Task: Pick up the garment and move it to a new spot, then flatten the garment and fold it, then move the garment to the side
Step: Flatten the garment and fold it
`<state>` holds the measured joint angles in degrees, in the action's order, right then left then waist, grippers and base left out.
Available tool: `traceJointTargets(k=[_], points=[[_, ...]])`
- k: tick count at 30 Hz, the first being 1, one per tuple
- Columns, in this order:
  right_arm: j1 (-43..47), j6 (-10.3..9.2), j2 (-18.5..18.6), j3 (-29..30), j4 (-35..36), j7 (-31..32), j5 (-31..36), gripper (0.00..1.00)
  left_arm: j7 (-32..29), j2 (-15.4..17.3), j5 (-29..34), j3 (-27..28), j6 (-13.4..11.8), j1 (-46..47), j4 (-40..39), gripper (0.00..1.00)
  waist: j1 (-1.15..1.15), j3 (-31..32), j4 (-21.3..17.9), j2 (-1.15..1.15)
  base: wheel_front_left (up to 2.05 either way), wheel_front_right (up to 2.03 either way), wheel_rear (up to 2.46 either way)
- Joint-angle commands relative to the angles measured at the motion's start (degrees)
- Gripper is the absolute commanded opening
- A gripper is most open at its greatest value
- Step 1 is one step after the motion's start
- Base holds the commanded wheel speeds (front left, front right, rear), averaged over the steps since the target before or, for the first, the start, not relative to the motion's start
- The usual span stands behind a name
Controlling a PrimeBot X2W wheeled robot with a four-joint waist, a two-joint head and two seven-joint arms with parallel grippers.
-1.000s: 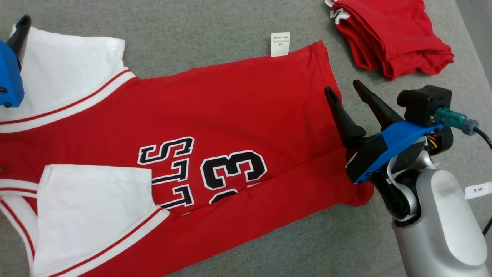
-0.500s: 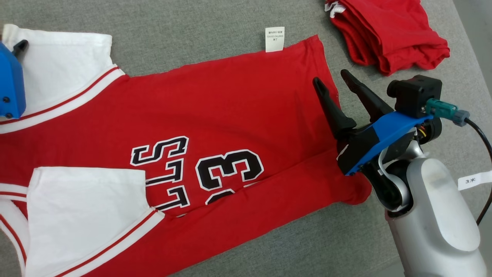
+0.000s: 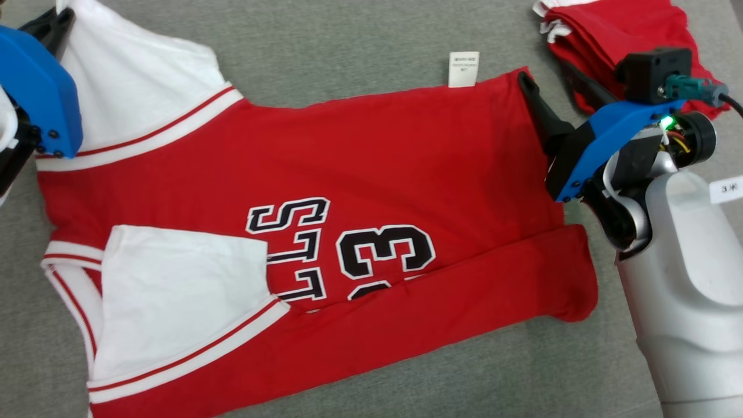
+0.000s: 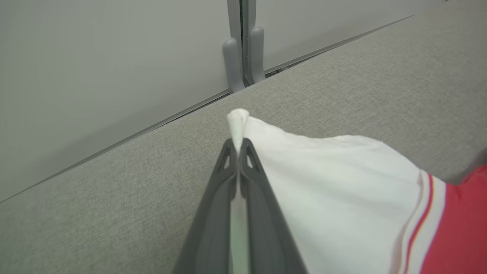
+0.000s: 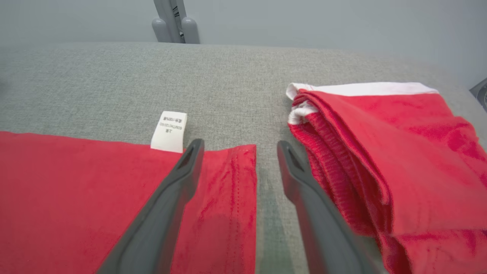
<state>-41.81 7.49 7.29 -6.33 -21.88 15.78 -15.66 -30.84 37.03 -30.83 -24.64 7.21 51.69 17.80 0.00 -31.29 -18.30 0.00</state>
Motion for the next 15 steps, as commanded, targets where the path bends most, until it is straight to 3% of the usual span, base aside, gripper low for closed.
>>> traceJointTargets(k=[1, 10, 11, 12, 13, 15], points=[[-1.84, 0.0, 0.28, 0.58, -1.93, 0.65, 0.59, 1.0, 1.52, -0.41, -0.09, -0.2, 0.33, 0.96, -0.52, 0.0, 0.0, -0.13, 1.17, 0.0, 0.0, 0.0, 0.0], [-7.26, 0.0, 0.11, 5.26, -13.7, 3.04, 1.4, 1.0, 7.53, -2.13, -0.41, -2.54, 0.26, 0.55, -3.07, 0.0, 0.0, -0.55, 5.54, 0.0, 0.0, 0.0, 0.0], [-7.61, 0.0, -0.08, 5.31, -14.53, 3.05, 1.08, 0.85, 7.88, -2.32, -0.5, -2.86, 0.26, 0.36, -3.12, 0.0, 0.0, -0.57, 5.77, 0.0, 0.0, 0.0, 0.0], [-7.86, 0.0, -0.16, 5.29, -15.29, 3.03, 0.8, 0.49, 8.22, -2.52, -0.58, -3.13, 0.27, 0.29, -3.23, 0.0, 0.0, -0.58, 5.99, 0.0, 0.0, 0.0, 0.0], [-8.07, 0.0, -0.11, 5.25, -15.95, 2.84, 0.83, 0.39, 8.53, -2.67, -0.68, -3.31, 0.27, 0.26, -3.28, 0.0, 0.0, -0.57, 6.15, 0.0, 0.0, 0.0, 0.0], [-8.32, 0.0, 0.31, 4.91, -17.09, 2.29, 1.34, 0.0, 9.11, -2.99, -0.91, -3.75, 0.28, 0.18, -3.16, 0.0, 0.0, -0.42, 6.41, 0.0, 0.0, 0.0, 0.0]])
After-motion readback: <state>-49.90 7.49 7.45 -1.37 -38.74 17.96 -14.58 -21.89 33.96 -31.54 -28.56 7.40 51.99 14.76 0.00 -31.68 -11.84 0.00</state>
